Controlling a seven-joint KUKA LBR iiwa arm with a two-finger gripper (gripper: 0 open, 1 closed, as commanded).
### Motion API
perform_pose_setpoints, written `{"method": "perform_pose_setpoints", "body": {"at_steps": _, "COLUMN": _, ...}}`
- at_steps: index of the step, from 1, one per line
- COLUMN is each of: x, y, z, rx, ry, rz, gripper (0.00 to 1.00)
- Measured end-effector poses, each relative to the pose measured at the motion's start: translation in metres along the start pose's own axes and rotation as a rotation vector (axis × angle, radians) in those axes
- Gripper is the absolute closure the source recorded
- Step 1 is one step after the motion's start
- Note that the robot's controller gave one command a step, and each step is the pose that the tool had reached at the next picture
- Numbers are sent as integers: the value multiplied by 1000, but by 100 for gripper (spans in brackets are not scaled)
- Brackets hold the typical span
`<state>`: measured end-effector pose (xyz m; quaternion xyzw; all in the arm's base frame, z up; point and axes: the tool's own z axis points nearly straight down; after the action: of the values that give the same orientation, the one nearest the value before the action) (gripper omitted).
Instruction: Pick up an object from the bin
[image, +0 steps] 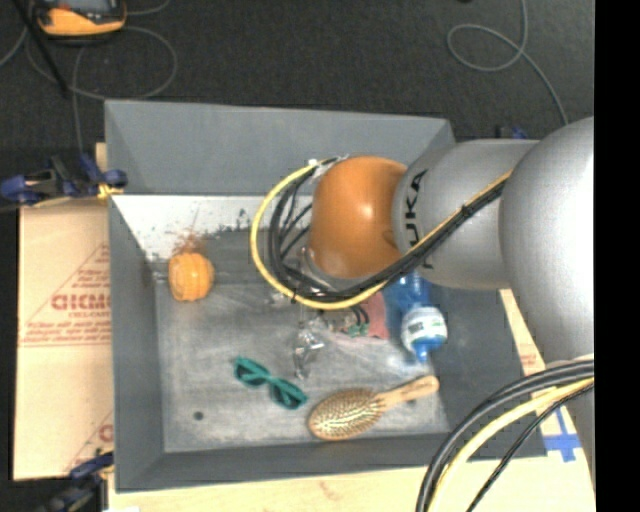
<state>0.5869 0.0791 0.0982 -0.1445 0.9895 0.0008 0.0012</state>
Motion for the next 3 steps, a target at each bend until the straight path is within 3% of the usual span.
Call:
{"method": "perform_pose_setpoints", "body": {"at_steps": 1, "x": 24, "y": 27, "z": 10, "rx": 0, "ry": -3, "rz": 3, "gripper": 0}}
{"method": "perform_pose_setpoints", "body": {"at_steps": 2, "x": 43, "y": 50, "z": 14, "rx": -1, "ry": 1, "rz": 90, "gripper": 0}}
{"method": "perform_pose_setpoints", "body": {"at_steps": 3, "x": 39, "y": 63, "z": 25, "rx": 0, "ry": -8, "rz": 380, "gripper": 100}}
